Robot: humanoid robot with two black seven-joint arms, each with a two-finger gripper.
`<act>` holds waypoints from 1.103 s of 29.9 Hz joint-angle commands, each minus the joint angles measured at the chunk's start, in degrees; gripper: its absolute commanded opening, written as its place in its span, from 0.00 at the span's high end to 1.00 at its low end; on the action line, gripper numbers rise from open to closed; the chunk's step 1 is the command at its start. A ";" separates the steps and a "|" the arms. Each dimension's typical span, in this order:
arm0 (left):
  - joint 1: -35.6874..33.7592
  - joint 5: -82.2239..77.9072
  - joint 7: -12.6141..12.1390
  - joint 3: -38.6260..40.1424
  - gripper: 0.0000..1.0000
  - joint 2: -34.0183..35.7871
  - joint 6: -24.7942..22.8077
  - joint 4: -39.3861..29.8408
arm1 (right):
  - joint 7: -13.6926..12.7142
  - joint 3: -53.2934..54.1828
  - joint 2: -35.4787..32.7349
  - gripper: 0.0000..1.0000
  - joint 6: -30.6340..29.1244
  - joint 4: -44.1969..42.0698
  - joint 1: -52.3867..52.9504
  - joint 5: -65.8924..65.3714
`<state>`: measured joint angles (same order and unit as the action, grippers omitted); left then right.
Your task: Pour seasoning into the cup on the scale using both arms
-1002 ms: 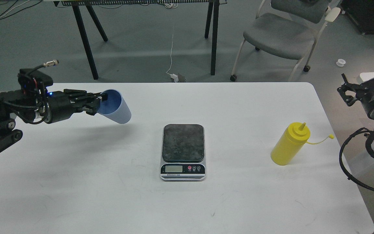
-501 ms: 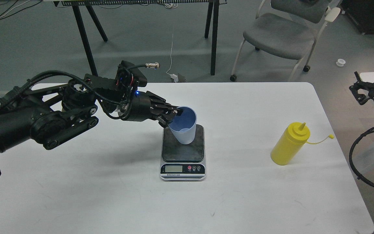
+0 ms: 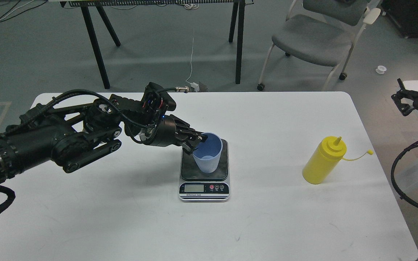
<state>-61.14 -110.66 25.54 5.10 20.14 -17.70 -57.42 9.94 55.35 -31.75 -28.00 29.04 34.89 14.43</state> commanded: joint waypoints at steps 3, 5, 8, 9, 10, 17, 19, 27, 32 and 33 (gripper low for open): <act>-0.20 0.01 -0.06 0.00 0.83 -0.36 0.03 0.64 | -0.01 -0.06 -0.68 0.00 0.00 0.05 0.00 0.07; -0.29 0.01 -0.06 0.00 0.83 -0.28 0.03 0.73 | -0.01 -0.06 -0.85 0.00 0.00 0.05 -0.08 0.07; -0.29 0.01 -0.06 0.08 0.81 -0.28 0.03 0.73 | -0.01 0.03 -1.03 0.00 0.00 0.05 -0.08 0.07; -0.29 0.18 -0.06 0.08 0.76 -0.36 0.03 0.73 | -0.01 0.03 -1.03 0.00 0.00 -0.04 -0.08 0.07; -0.20 0.19 -0.06 0.08 0.69 -0.36 0.03 0.73 | -0.01 -0.06 -1.03 0.00 0.00 0.05 -0.08 0.07; -1.17 2.64 -0.06 1.31 0.24 -0.10 0.47 0.56 | -0.01 -0.06 -1.12 0.00 0.00 -0.04 -0.17 0.07; -2.22 5.01 0.12 1.84 0.22 0.95 0.47 0.56 | -0.01 -0.06 -1.21 0.00 0.00 -0.04 -0.17 -0.02; -4.51 20.98 1.09 6.14 0.16 5.17 0.39 -0.15 | -0.45 0.29 -4.28 0.00 0.00 0.31 -1.05 1.03; -3.81 38.38 2.46 13.08 0.07 6.23 0.56 0.91 | -0.54 0.38 -7.88 0.00 0.00 6.62 -8.42 1.48; -3.46 43.03 2.46 14.31 0.06 6.23 0.74 1.60 | -0.45 0.64 -9.37 0.00 0.00 9.25 -10.61 1.56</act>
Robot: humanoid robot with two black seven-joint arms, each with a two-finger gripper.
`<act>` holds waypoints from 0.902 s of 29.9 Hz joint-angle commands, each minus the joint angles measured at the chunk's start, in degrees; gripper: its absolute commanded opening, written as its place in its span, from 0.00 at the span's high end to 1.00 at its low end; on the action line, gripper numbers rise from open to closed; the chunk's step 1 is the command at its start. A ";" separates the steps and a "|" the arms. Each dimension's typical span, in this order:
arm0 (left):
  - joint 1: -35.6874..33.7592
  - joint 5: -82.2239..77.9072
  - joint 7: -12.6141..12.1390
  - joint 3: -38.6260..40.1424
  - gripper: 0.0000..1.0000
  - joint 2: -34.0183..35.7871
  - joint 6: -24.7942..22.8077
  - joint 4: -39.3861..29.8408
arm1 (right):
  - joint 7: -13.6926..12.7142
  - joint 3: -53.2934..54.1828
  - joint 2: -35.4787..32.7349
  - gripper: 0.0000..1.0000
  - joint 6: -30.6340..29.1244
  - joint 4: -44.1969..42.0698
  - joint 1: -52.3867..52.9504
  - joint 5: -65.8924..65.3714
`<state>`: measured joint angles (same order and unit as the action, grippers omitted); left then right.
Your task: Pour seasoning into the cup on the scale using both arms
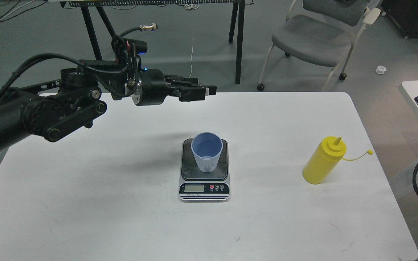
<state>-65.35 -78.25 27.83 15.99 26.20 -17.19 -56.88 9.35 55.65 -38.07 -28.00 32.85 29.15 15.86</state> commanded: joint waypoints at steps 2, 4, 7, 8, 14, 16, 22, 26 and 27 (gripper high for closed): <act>1.63 20.28 0.17 5.18 0.05 0.08 0.23 3.17 | 0.32 1.12 -4.99 0.00 0.00 10.55 -9.26 0.22; 2.60 32.22 0.17 6.42 0.03 -0.09 0.23 5.10 | 0.32 2.26 -6.31 0.00 0.00 15.38 -14.18 1.01; 3.04 48.92 0.17 6.68 0.02 -0.09 0.14 6.16 | 0.23 3.23 -8.68 0.00 0.00 21.71 -20.60 2.07; 3.13 54.37 0.17 6.95 0.01 -0.09 -0.12 6.51 | 0.14 3.32 -9.38 0.00 0.00 23.04 -22.19 2.77; 8.30 78.24 0.17 17.73 0.01 -1.24 -1.17 8.80 | 0.23 2.71 -9.13 0.00 0.00 30.59 -30.89 9.89; 11.03 78.86 -1.54 22.05 0.01 -1.24 -1.53 9.50 | 0.32 2.79 -7.99 0.00 0.00 33.06 -33.27 9.98; 18.24 81.84 -6.30 30.76 0.01 -1.24 -4.52 11.44 | -0.30 2.18 -4.13 0.00 0.00 38.25 -39.60 9.89; 20.88 83.08 -6.21 31.21 0.01 -0.45 -4.52 11.35 | -0.47 0.87 2.46 0.00 0.00 38.43 -40.84 9.01; 21.14 82.99 -6.21 31.21 0.01 -0.18 -4.60 11.35 | -0.56 0.43 3.87 0.00 0.00 38.26 -40.84 8.93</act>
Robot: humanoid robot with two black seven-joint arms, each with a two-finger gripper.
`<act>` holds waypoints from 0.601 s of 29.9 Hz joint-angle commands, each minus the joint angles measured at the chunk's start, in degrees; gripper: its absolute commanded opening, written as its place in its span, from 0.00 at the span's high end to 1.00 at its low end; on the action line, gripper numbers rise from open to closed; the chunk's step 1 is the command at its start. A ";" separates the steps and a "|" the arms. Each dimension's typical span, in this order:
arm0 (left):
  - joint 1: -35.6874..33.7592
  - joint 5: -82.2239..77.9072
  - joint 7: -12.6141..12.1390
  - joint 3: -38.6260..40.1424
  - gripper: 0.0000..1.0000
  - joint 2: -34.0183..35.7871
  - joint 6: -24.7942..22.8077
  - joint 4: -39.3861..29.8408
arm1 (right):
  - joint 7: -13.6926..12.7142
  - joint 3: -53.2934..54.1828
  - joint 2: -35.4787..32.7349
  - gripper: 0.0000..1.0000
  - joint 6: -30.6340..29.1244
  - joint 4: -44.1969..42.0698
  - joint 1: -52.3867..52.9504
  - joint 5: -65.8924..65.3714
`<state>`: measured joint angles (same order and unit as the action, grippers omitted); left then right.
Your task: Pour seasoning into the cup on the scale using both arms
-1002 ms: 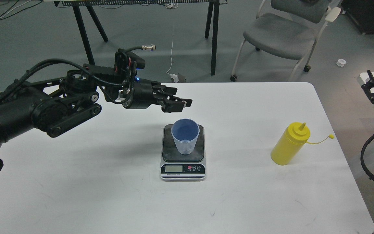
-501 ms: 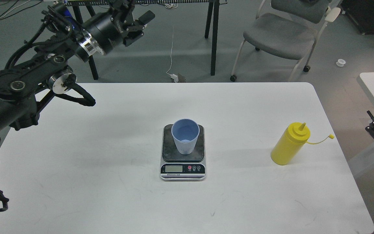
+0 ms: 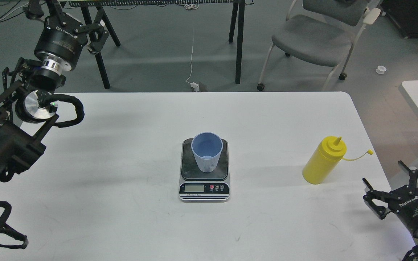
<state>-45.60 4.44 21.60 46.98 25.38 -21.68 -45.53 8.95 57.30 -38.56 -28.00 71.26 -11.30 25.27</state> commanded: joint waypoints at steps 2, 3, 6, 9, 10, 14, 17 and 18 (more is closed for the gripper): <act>1.56 0.31 -0.06 0.21 0.01 1.34 -0.03 -0.09 | -0.68 -1.57 6.56 0.00 0.00 -0.33 -0.13 -0.66; 1.56 0.22 -0.06 0.13 0.01 1.69 -0.03 -0.18 | -0.95 -1.58 7.44 0.00 0.00 -0.33 0.05 -0.75; 1.56 0.22 -0.06 -0.22 0.01 2.31 0.05 -0.26 | -0.95 -1.57 10.51 0.00 0.00 -0.59 0.57 -1.45; 1.48 0.13 -0.15 -0.40 0.01 2.40 -0.03 -0.35 | -0.86 -1.49 12.63 0.00 0.00 -1.73 2.33 -1.63; 1.39 0.04 -0.15 -0.40 0.01 2.40 -0.03 -0.44 | -0.86 -1.40 13.24 0.00 0.00 -2.35 2.94 -1.63; 1.39 -0.31 -0.24 -0.58 0.01 2.49 0.23 -0.44 | -0.77 -0.87 14.39 0.00 0.00 -4.54 5.49 -1.63; 1.48 -0.40 -0.24 -0.58 0.01 2.40 0.32 -0.53 | -0.77 -0.70 14.39 0.00 0.00 -6.30 7.60 -1.63; 1.48 -0.40 -0.24 -0.58 0.01 2.40 0.32 -0.53 | -0.69 -0.78 14.65 0.01 0.00 -6.92 8.22 -1.63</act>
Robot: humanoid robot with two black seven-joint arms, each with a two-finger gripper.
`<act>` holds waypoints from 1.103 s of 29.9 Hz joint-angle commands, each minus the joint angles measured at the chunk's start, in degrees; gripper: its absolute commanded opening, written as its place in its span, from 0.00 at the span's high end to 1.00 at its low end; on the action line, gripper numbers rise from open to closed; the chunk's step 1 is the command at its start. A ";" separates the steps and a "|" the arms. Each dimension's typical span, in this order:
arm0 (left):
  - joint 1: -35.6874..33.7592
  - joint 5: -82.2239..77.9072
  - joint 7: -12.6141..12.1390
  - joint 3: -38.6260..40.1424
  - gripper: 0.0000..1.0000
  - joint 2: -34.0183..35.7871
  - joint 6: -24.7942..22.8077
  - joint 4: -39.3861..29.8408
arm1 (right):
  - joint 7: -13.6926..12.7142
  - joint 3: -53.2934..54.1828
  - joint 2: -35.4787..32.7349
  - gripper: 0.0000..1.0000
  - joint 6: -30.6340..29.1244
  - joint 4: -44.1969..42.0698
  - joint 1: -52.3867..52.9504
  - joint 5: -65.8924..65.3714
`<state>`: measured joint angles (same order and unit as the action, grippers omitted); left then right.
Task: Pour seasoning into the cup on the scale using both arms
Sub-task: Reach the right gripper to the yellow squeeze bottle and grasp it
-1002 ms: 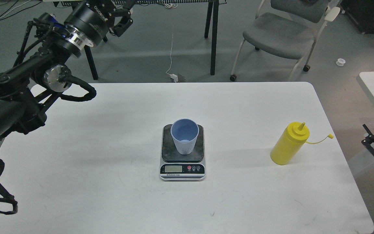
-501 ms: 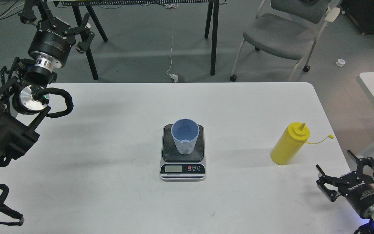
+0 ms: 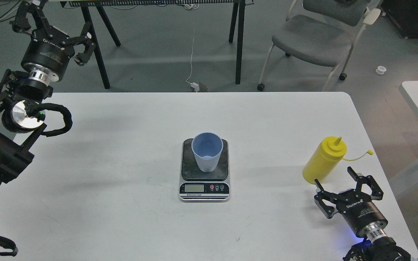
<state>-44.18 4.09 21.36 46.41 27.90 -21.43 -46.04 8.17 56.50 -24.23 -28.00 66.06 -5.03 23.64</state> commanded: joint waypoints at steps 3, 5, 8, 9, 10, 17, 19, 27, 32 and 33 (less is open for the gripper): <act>0.15 -0.14 0.00 -0.01 0.01 -0.04 0.07 -0.01 | -0.09 -0.07 2.43 0.01 0.00 -3.83 3.88 0.00; 0.15 -0.14 0.00 -0.01 0.01 -0.04 0.16 -0.10 | -0.09 -0.16 4.10 0.01 0.00 -5.23 4.76 0.00; 0.15 -0.14 0.00 -0.01 0.01 0.05 0.24 -0.10 | -0.09 -0.34 5.86 0.02 0.00 -6.11 5.47 -0.09; 0.15 -0.14 0.00 -0.01 0.01 0.05 0.24 -0.10 | -0.09 -0.25 6.39 0.03 0.00 -6.12 5.56 -0.09; 0.23 -0.14 0.00 -0.01 0.01 0.05 0.24 -0.10 | -0.09 -0.25 6.74 0.03 0.00 -6.29 5.82 -0.09; 0.15 -0.14 0.00 -0.09 0.01 -0.03 0.33 -0.19 | 0.00 0.01 8.15 0.07 0.00 -9.10 8.63 -0.26; 0.15 -0.14 0.00 -0.09 0.01 -0.04 0.51 -0.19 | 0.17 0.01 8.24 0.11 0.00 -9.89 9.77 -0.26; 0.06 -0.23 -0.09 -0.09 0.01 0.14 0.51 -0.36 | 0.79 0.19 8.85 0.38 0.00 -12.53 13.37 -0.52; 0.23 -0.23 0.00 0.17 0.01 1.02 -0.02 -0.36 | 0.79 0.89 7.10 0.47 0.00 -12.62 19.17 -2.72; 0.50 -0.14 0.08 0.34 0.01 1.63 -0.28 -0.45 | 0.79 1.33 5.53 0.48 0.00 -12.53 20.31 -3.33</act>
<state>-44.12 3.86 21.27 46.36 28.45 -21.07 -46.47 8.97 57.05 -16.16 -28.00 53.49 12.04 21.79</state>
